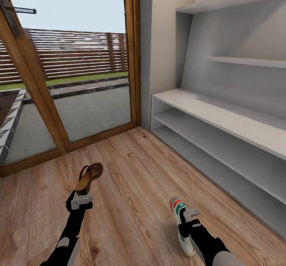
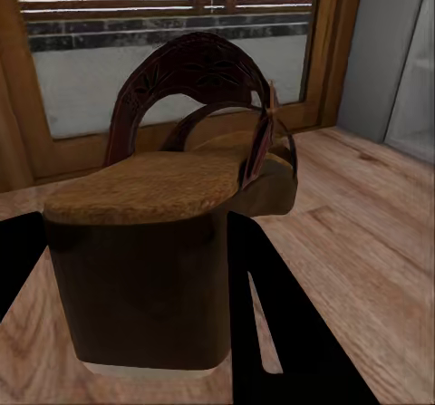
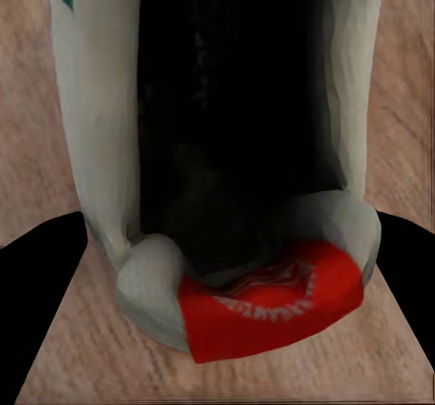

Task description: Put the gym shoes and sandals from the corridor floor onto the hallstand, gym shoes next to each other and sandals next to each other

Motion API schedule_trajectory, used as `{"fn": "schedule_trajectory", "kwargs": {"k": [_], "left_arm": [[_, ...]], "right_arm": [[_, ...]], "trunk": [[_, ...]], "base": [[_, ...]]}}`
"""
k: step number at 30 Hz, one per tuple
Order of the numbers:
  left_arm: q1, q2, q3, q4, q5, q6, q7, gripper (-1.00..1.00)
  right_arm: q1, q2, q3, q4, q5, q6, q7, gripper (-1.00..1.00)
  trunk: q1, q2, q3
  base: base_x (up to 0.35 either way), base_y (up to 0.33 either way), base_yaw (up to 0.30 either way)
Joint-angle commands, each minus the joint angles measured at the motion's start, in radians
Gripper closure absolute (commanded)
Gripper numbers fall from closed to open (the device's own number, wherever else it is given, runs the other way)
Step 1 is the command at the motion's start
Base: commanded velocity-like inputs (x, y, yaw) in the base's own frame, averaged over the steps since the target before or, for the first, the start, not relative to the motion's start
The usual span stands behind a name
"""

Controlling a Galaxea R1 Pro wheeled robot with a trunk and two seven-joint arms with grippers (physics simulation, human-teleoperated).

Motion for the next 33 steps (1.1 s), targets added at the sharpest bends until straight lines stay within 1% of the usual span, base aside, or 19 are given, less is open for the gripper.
{"fn": "schedule_trajectory", "kwargs": {"k": [1, 25, 28, 33], "left_arm": [[0.0, 0.0, 0.0, 0.0, 0.0, 0.0, 0.0, 1.0], [0.0, 0.0, 0.0, 0.0, 0.0, 0.0, 0.0, 1.0], [0.0, 0.0, 0.0, 0.0, 0.0, 0.0, 0.0, 1.0], [0.0, 0.0, -0.002, 0.0, 0.0, 0.0, 0.0, 1.0]], "right_arm": [[0.0, 0.0, 0.0, 0.0, 0.0, 0.0, 0.0, 1.0], [0.0, 0.0, -0.002, 0.0, 0.0, 0.0, 0.0, 1.0], [0.0, 0.0, -0.002, 0.0, 0.0, 0.0, 0.0, 1.0], [0.0, 0.0, -0.002, 0.0, 0.0, 0.0, 0.0, 1.0]], "trunk": [[0.0, 0.0, 0.0], [0.0, 0.0, 0.0], [0.0, 0.0, 0.0], [0.0, 0.0, 0.0]], "base": [[0.004, 0.005, -0.262], [0.004, 0.001, -0.267], [0.159, 0.022, -0.215], [0.293, 0.061, -0.067]]}}
